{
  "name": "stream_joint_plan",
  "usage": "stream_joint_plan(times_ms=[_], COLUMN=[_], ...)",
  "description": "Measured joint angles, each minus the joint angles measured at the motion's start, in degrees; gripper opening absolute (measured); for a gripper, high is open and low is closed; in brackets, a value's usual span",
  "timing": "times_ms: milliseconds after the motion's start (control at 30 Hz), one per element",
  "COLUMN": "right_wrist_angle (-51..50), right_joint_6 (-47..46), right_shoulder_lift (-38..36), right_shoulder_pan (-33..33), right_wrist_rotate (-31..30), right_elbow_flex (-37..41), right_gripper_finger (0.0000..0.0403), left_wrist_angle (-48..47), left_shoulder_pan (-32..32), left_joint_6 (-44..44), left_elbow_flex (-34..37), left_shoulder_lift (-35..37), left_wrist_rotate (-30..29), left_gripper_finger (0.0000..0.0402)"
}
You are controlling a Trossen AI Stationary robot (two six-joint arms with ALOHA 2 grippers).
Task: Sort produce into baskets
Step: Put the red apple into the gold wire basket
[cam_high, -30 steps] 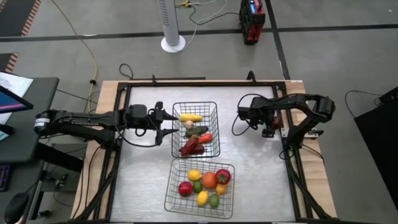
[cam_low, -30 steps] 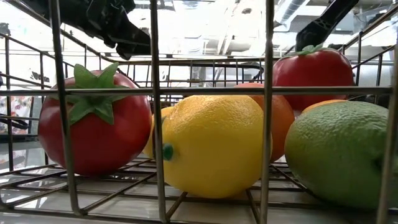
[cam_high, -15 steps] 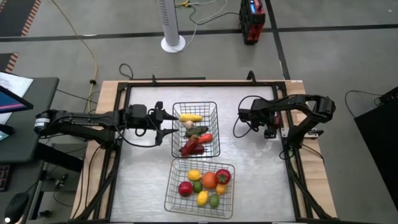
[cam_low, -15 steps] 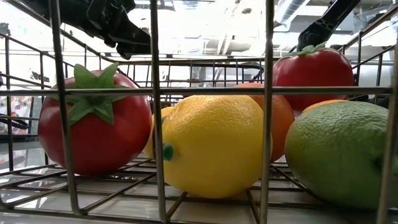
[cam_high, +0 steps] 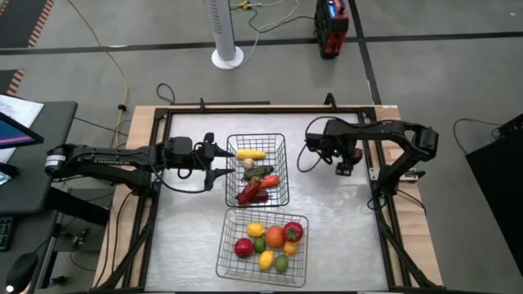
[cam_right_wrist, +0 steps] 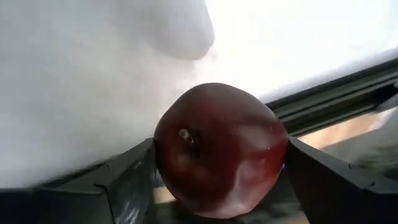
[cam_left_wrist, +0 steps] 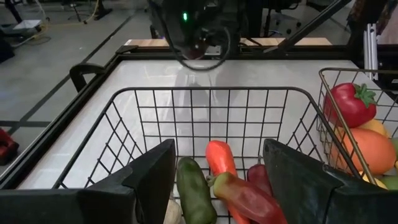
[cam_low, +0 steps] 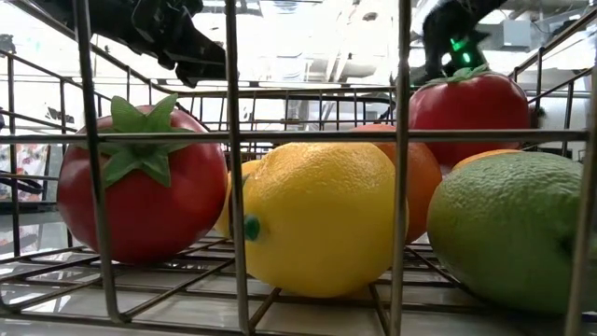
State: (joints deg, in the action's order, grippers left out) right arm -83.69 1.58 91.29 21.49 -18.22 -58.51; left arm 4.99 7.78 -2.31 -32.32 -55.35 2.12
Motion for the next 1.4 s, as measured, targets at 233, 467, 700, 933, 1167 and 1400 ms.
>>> stream_joint_plan(times_ms=[233, 467, 700, 933, 1167, 1400], right_wrist_angle=[-2.12, 3.86, 16.73, 43.52, 46.11, 45.62], right_joint_6=[-21.25, -27.95, -37.22, -45.34, -45.08, -44.87], right_shoulder_lift=[-0.11, -0.11, -0.13, 0.78, 3.53, 3.58], right_shoulder_pan=[-5.66, -17.93, -28.22, -33.98, -35.4, -34.43], right_wrist_rotate=[27.33, 47.4, 53.07, 50.98, 41.69, 44.17], right_elbow_flex=[-11.99, -18.11, -23.01, -23.51, -23.34, -23.73], right_gripper_finger=[0.0355, 0.0355, 0.0355, 0.0355, 0.037, 0.0394], left_wrist_angle=[0.1, 0.1, 4.25, 9.12, 9.05, 6.17], left_shoulder_pan=[0.0, 0.0, -0.2, -2.78, -5.28, -7.49], left_joint_6=[0.04, 1.57, 3.11, 4.11, 3.54, 1.97], left_elbow_flex=[0.0, 0.0, 0.0, 0.0, 0.0, 0.05], left_shoulder_lift=[0.0, 0.0, 0.0, 1.19, 5.12, 8.43], left_wrist_rotate=[0.01, 0.19, 1.95, 4.09, 4.02, 2.15], left_gripper_finger=[0.0231, 0.0231, 0.0231, 0.0231, 0.0231, 0.0231])
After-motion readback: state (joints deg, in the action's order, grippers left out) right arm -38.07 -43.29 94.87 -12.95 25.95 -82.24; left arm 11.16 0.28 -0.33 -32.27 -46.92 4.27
